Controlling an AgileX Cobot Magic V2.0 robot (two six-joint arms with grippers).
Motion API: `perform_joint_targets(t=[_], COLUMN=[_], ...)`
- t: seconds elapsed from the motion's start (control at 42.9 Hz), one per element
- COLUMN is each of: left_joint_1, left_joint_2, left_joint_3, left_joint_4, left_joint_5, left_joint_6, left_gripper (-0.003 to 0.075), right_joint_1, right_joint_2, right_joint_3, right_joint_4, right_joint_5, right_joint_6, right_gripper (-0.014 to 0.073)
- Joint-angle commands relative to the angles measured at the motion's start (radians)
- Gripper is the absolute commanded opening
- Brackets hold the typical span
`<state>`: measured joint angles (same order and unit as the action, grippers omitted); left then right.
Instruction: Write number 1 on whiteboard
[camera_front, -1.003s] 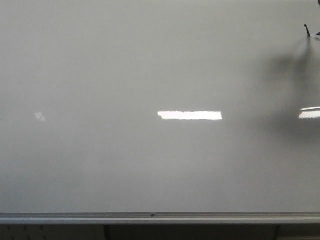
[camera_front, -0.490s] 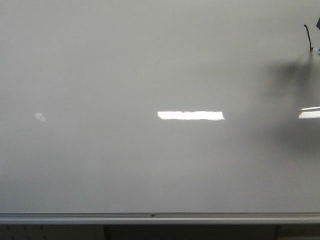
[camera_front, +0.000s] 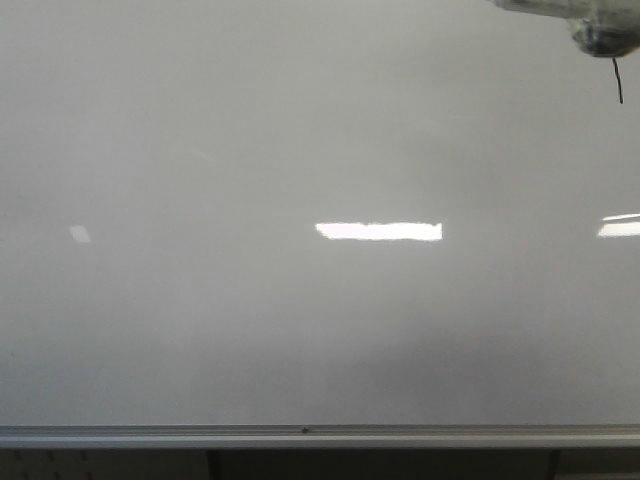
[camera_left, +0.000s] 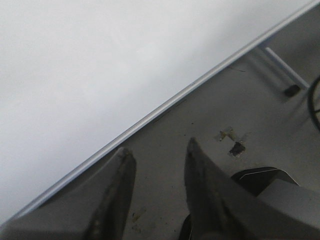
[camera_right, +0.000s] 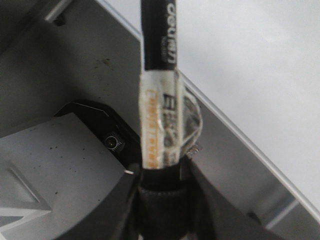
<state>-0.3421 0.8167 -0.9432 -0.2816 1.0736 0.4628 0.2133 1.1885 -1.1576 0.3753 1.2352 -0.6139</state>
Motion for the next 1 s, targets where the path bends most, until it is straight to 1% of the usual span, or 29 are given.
perform_joint_targets(t=[0.0, 0.093, 0.14, 0.187, 0.303, 0.35, 0.49, 0.583, 0.676, 0.816, 0.98], left_joint_1=[-0.077, -0.176, -0.224, -0.265, -0.384, -0.416, -0.506, -0.545, -0.578, -0.597, -0.597], left_joint_2=[0.026, 0.071, 0.101, 0.137, 0.232, 0.268, 0.364, 0.423, 0.484, 0.549, 0.599], left_joint_3=[-0.066, -0.106, -0.129, -0.150, -0.224, -0.250, -0.349, -0.408, -0.461, -0.524, -0.546], left_joint_4=[-0.047, -0.047, -0.047, -0.045, -0.015, 0.002, 0.065, 0.070, 0.074, 0.098, 0.096], left_joint_5=[-0.036, -0.023, -0.011, 0.006, 0.034, 0.040, 0.070, 0.084, 0.095, 0.097, 0.089], left_joint_6=[0.045, 0.066, 0.079, 0.090, 0.115, 0.115, 0.122, 0.158, 0.164, 0.170, 0.197], left_gripper=[0.0246, 0.0251, 0.0273, 0.0309, 0.0434, 0.0452, 0.0456, 0.0456, 0.0456, 0.0456, 0.0455], right_joint_1=[0.061, 0.134, 0.172, 0.198, 0.262, 0.277, 0.300, 0.300, 0.300, 0.300, 0.300], right_joint_2=[-0.023, -0.023, -0.023, -0.023, -0.023, -0.023, -0.023, -0.023, -0.023, -0.023, -0.023], right_joint_3=[-0.012, 0.005, 0.011, 0.013, 0.013, 0.013, 0.013, 0.013, 0.013, 0.013, 0.013], right_joint_4=[0.094, 0.113, 0.117, 0.118, 0.118, 0.118, 0.119, 0.119, 0.119, 0.119, 0.119], right_joint_5=[0.078, 0.083, 0.079, 0.078, 0.078, 0.078, 0.078, 0.078, 0.078, 0.078, 0.078], right_joint_6=[-0.115, -0.173, -0.191, -0.199, -0.204, -0.211, -0.218, -0.218, -0.218, -0.218, -0.218], right_gripper=[-0.0077, -0.0077, -0.0077, -0.0077, -0.0077, -0.0077, -0.0077, -0.0077, -0.0077, -0.0077, -0.0077])
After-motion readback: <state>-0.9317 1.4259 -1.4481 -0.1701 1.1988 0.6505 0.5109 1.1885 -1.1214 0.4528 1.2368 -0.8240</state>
